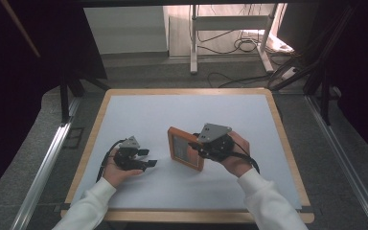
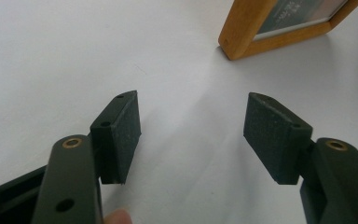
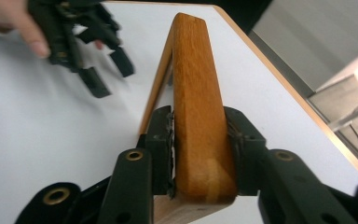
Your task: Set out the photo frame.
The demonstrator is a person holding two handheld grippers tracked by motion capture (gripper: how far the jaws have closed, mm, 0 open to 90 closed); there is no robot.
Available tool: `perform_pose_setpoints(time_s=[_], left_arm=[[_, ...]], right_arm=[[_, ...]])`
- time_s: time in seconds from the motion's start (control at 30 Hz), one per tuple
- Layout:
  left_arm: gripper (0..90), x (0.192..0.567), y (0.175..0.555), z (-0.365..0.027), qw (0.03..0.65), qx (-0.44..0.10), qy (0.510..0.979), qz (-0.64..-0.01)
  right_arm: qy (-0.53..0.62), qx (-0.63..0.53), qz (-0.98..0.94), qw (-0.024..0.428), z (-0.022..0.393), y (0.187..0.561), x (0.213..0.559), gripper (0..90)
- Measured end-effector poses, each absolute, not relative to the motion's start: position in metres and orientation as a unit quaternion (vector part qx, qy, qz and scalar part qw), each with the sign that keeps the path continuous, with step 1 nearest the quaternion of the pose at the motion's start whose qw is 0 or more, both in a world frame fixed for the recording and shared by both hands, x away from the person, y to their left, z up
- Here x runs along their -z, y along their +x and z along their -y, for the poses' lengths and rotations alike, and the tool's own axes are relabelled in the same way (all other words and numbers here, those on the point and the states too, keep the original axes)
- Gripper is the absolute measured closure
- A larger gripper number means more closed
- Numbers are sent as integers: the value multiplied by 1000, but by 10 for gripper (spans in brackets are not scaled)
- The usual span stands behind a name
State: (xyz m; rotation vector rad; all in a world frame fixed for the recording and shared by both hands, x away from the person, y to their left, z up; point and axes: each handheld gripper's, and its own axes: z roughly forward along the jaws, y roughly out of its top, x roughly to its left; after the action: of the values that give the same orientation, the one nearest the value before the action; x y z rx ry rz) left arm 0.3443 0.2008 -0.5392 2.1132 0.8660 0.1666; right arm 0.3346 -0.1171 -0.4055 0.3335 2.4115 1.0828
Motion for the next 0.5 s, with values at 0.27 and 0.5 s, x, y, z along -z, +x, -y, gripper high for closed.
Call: perform_pose_setpoints(time_s=[0.27,0.5], left_arm=[[362,539,343,-200,414,-68,840,-343],[361,538,344,-201,415,-69,841,-340]], right_arm=[[184,-384,-873,239,124,365,412,530],[226,-385,-865,227,131,385,420,477]])
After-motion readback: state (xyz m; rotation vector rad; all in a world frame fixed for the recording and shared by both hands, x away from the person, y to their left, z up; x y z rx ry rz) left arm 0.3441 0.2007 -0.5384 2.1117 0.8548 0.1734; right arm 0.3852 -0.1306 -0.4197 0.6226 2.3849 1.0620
